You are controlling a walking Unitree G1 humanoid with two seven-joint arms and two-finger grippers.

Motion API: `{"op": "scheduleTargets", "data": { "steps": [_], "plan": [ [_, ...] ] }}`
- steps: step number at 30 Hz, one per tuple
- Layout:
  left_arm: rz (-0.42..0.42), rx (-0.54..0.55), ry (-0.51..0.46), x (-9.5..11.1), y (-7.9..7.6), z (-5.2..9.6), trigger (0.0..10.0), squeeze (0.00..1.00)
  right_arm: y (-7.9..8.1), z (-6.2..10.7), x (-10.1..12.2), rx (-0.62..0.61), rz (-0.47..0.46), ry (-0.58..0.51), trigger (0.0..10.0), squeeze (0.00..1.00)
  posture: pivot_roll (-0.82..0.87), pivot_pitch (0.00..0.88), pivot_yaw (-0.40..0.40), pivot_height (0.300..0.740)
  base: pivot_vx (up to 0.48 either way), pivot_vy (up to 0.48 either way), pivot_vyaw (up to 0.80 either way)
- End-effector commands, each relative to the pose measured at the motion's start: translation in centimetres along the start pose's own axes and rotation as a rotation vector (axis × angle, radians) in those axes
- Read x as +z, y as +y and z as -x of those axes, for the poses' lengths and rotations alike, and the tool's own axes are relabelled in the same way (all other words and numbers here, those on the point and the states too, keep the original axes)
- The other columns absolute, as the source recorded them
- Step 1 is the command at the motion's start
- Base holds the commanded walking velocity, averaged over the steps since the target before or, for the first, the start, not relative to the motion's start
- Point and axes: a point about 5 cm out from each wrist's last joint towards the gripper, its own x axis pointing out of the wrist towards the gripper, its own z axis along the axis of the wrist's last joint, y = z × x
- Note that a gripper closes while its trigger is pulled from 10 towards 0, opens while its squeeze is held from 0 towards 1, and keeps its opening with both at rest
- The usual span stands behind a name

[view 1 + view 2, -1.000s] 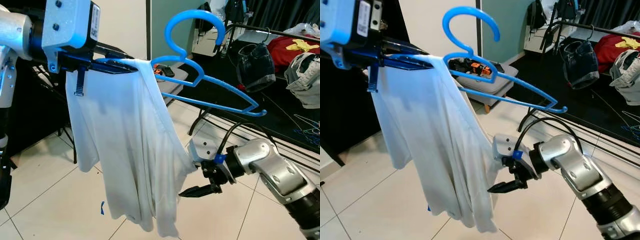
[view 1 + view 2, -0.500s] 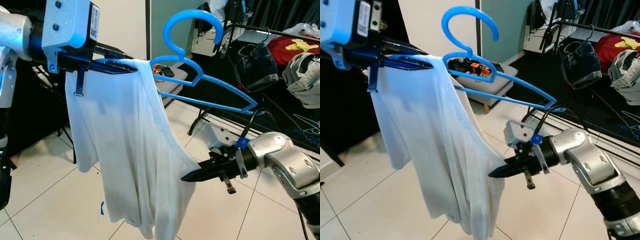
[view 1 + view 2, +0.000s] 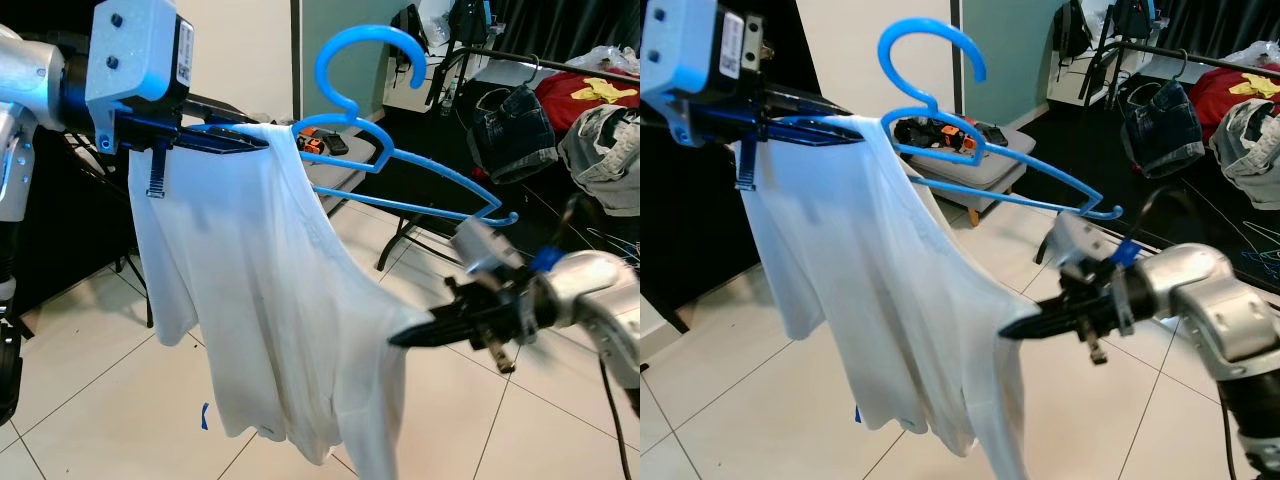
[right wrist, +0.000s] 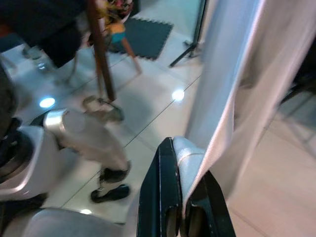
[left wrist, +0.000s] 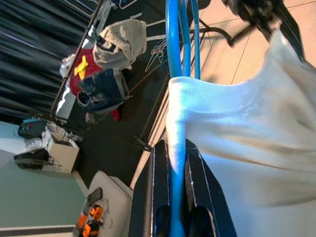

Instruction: Hang hanger

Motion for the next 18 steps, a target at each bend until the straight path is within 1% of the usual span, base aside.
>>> {"op": "scheduleTargets", "data": {
  "steps": [1,2,3,4,5,7,8,10,11,13,15,16,17,18],
  "plan": [
    [0.037,0.024,0.031,-0.3,0.0,1.7,10.0,0.00,-0.3,1.0,0.6,-0.056,0.030,0.009,0.0,0.00,-0.06,0.000,0.005,0.740,0.000,0.000,0.00],
    [0.087,0.021,0.025,-0.6,-0.3,2.1,10.0,0.00,-0.7,1.6,0.8,-0.106,0.050,0.024,0.0,0.00,-0.05,0.000,0.007,0.740,0.000,0.000,0.00],
    [0.172,-0.007,0.020,-1.1,-1.0,2.8,10.0,0.00,-1.0,2.3,1.0,-0.158,0.067,0.042,0.0,0.00,-0.05,0.000,0.006,0.740,0.000,0.000,0.00],
    [0.172,-0.007,0.020,-1.1,-1.0,2.8,10.0,0.00,-1.0,2.3,1.0,-0.158,0.067,0.042,0.0,0.00,-0.05,0.000,0.006,0.740,0.000,0.000,0.00],
    [0.227,-0.026,0.016,-1.3,-1.5,3.2,10.0,0.00,-1.2,2.7,1.1,-0.187,0.077,0.053,0.0,0.00,-0.05,0.000,0.006,0.740,0.000,0.000,0.00],
    [0.327,-0.050,0.004,-1.9,-2.1,4.0,10.0,0.00,-1.0,3.2,1.6,-0.191,0.101,0.065,0.0,0.00,-0.05,0.000,0.004,0.740,0.000,0.000,0.00],
    [0.357,-0.061,-0.002,-2.0,-2.3,4.3,10.0,0.00,-0.9,3.3,1.8,-0.187,0.108,0.066,0.0,0.00,-0.05,0.000,0.005,0.740,0.000,0.000,0.00],
    [0.455,-0.084,-0.032,-2.3,-2.7,5.0,10.0,0.00,-0.7,3.5,2.1,-0.177,0.122,0.073,0.0,0.00,-0.05,0.000,0.004,0.740,0.000,0.000,0.00],
    [0.455,-0.084,-0.032,-2.3,-2.7,5.0,10.0,0.00,-0.7,3.5,2.1,-0.177,0.122,0.073,0.0,0.00,-0.05,0.000,0.004,0.740,0.000,0.000,0.00],
    [0.541,-0.126,-0.050,-2.7,-3.4,5.6,10.0,0.00,-0.6,3.5,2.1,-0.170,0.134,0.079,0.0,0.00,-0.05,0.000,0.006,0.740,0.000,0.000,0.00],
    [0.541,-0.126,-0.050,-2.7,-3.4,5.6,10.0,0.00,-0.6,3.5,2.1,-0.170,0.134,0.079,0.0,0.00,-0.05,0.000,0.006,0.740,0.000,0.000,0.00],
    [0.568,-0.139,-0.053,-2.8,-3.7,5.7,10.0,0.00,-0.6,3.5,2.1,-0.168,0.138,0.080,0.0,0.00,-0.05,0.000,0.005,0.740,0.000,0.000,0.00],
    [0.568,-0.139,-0.053,-2.8,-3.7,5.7,10.0,0.00,-0.6,3.5,2.1,-0.168,0.138,0.080,0.0,0.00,-0.05,0.000,0.005,0.740,0.000,0.000,0.00],
    [0.587,-0.150,-0.052,-2.9,-3.9,5.8,10.0,0.00,-0.6,3.5,2.1,-0.167,0.144,0.081,0.0,0.00,-0.04,0.000,0.005,0.740,0.000,0.000,0.00]
  ]
}}
